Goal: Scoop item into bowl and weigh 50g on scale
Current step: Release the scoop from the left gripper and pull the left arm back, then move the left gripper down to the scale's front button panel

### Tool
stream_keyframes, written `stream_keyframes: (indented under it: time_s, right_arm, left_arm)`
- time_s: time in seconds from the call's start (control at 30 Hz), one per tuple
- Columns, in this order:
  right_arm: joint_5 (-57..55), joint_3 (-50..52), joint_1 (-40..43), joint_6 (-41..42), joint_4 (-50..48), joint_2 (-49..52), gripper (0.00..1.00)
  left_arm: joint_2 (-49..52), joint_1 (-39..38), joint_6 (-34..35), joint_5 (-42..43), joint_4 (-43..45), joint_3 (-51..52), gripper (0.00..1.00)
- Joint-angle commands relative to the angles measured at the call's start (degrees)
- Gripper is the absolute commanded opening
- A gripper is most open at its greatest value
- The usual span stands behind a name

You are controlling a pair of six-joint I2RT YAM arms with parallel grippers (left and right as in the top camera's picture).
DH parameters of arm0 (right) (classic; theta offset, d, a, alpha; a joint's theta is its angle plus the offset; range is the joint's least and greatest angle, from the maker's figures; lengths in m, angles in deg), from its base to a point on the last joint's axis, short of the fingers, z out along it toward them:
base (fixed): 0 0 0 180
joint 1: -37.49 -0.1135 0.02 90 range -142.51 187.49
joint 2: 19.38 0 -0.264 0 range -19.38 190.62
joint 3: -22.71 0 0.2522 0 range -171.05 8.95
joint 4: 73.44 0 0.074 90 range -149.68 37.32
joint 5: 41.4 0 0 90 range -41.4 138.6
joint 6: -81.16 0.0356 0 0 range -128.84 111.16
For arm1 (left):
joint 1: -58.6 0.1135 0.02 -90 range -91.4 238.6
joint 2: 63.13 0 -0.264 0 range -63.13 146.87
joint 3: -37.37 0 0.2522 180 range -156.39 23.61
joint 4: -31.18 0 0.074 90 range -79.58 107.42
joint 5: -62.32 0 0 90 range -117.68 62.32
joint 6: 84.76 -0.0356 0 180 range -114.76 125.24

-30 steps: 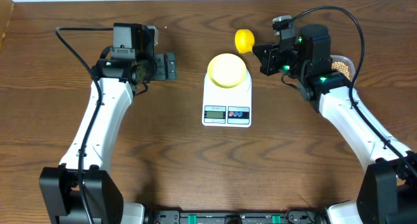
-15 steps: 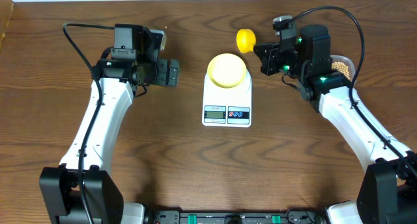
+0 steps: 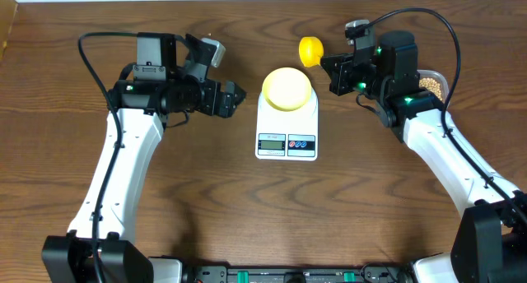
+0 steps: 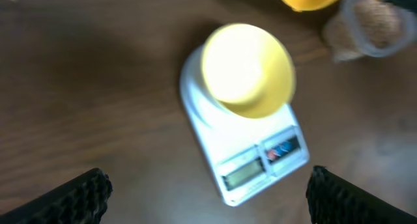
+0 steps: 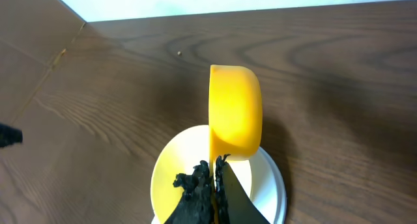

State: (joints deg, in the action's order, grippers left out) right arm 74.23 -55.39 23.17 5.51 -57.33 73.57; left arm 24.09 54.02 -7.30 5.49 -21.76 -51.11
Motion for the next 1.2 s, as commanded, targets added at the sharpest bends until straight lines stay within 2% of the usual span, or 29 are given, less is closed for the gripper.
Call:
stream_keyframes:
  time_s: [0.0,0.1,0.27,0.43,0.6,0.73,0.9,1.17]
  right_arm:
    - [-0.5,-0.8,0.5,-1.2,0.5,0.0,0.01]
    - [-0.5,-0.8,0.5,-1.1,0.5,0.0,0.01]
    - [-0.5,-0.8,0.5,-1.1,1.1,0.0,0.01]
    - [-0.5,-0.8,0.5,-1.2,1.3,0.0,0.01]
    - [-1.2,-0.8,0.5,-1.2,1.8,0.0,0.01]
    - [-1.6,-0.8,0.5,-1.2,2.0,0.0,0.01]
    - [-1.6,-0.8,0.5,-1.2,2.4,0.0,0.01]
    - [-1.6,-0.8,0.6,-1.2,2.4,0.0,0.01]
  left_arm:
    - [-0.2,-3.1,3.8,5.1,-3.1,-0.5,0.98]
    - [-0.2,-8.2,8.2,0.9,-5.1,-0.5,0.98]
    - [-0.2,-19.0,18.1,-10.8,-5.8,1.2,0.98]
    - [0.0,-27.5,23.2,-22.5,-5.3,3.9,0.98]
    - [1.2,-32.3,24.9,-23.8,0.0,7.8,0.98]
    - [4.8,-35.1,24.5,-23.9,3.9,9.1,0.97]
    - [10.6,-36.3,16.5,-23.8,4.5,9.1,0.97]
    - [13.2,-36.2,12.0,-23.8,7.4,9.1,0.98]
